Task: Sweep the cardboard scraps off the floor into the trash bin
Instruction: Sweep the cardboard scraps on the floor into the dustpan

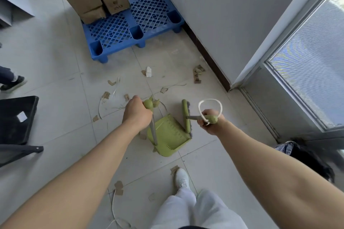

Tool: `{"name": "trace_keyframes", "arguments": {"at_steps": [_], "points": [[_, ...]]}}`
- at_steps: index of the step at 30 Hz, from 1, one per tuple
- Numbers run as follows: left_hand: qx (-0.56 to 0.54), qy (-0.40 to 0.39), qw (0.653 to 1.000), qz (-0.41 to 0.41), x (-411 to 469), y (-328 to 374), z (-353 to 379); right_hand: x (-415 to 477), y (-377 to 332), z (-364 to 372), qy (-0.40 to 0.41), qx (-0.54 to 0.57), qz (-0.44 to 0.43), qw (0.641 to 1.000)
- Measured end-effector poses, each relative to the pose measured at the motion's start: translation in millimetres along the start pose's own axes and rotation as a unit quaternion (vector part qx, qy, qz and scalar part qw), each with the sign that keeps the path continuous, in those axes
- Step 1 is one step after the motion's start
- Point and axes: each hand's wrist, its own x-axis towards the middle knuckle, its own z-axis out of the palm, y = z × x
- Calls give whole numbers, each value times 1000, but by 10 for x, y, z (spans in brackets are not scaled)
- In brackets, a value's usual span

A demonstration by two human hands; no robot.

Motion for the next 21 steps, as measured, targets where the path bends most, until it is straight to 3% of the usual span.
{"name": "trace_keyframes", "arguments": {"at_steps": [7, 17, 21], "points": [[2, -17, 1000, 21, 75, 407, 132, -24, -176, -265, 57, 41, -24, 997], [36, -25, 998, 42, 238, 1220, 502, 241, -780, -1407, 129, 26, -68, 989], [36, -26, 998, 37, 370, 1468, 595, 368, -1201, -1651, 134, 122, -66, 981]]}}
